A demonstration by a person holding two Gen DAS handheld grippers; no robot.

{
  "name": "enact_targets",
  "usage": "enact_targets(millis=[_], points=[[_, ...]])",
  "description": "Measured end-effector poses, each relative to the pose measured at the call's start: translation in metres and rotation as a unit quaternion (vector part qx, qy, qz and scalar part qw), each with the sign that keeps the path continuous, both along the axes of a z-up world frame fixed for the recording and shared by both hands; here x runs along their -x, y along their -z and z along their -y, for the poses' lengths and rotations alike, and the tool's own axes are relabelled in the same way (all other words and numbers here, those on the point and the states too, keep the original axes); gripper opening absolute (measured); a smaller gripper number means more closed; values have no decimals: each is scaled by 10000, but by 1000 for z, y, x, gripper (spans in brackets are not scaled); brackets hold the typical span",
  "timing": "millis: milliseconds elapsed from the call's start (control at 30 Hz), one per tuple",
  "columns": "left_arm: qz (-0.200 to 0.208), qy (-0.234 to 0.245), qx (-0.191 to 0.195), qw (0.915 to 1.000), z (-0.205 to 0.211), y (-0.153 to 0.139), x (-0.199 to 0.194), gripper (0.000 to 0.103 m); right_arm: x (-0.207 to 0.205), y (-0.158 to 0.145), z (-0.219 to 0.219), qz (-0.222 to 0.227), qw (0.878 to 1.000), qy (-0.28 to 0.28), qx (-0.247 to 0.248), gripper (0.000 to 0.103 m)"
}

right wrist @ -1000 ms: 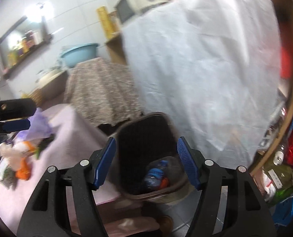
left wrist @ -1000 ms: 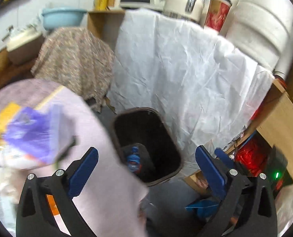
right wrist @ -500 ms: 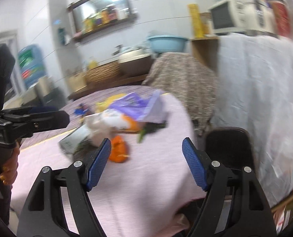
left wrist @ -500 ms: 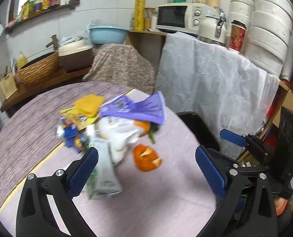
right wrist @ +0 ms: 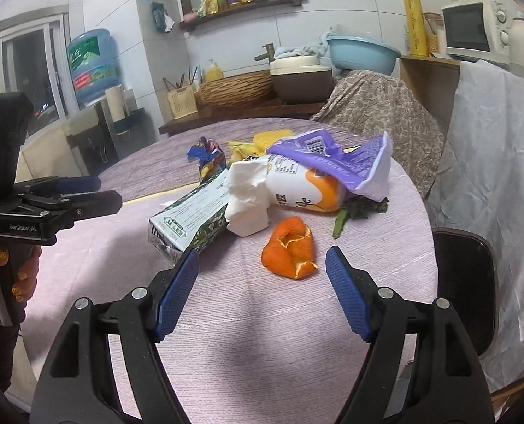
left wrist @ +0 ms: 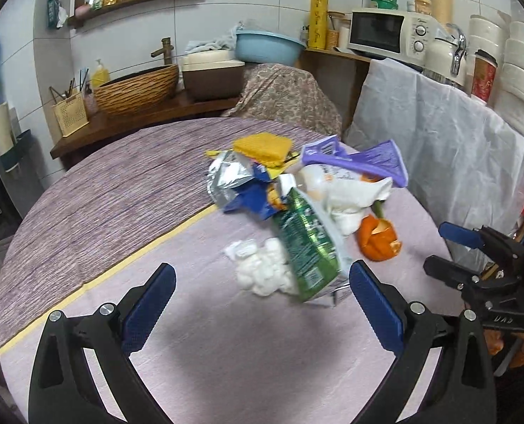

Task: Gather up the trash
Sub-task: 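Move both tools back over the table toward the remaining trash, then grasp the orange peel with the right tool while the left tool grasps the green carton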

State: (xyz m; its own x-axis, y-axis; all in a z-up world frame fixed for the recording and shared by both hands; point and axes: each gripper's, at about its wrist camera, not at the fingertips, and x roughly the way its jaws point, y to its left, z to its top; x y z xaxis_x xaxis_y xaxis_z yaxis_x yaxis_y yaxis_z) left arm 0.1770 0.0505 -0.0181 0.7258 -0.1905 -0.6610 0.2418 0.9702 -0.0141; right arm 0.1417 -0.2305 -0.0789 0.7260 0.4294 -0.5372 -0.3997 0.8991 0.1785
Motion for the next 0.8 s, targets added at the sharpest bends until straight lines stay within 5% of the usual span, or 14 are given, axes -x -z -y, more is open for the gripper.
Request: enact_targets(millis=[467,600,800], points=[[-330,210,153,9991,5,12,-6,97,-54,30,-21,-658,9949,148,752,72],[-256,318,-198,9990,25,19,1,98,-68,40,-25,-842,9924,88,898,47],[-317,442,-463,9974,43,32,3,98,-67,37,-16,-778,9949,-2,636,27]])
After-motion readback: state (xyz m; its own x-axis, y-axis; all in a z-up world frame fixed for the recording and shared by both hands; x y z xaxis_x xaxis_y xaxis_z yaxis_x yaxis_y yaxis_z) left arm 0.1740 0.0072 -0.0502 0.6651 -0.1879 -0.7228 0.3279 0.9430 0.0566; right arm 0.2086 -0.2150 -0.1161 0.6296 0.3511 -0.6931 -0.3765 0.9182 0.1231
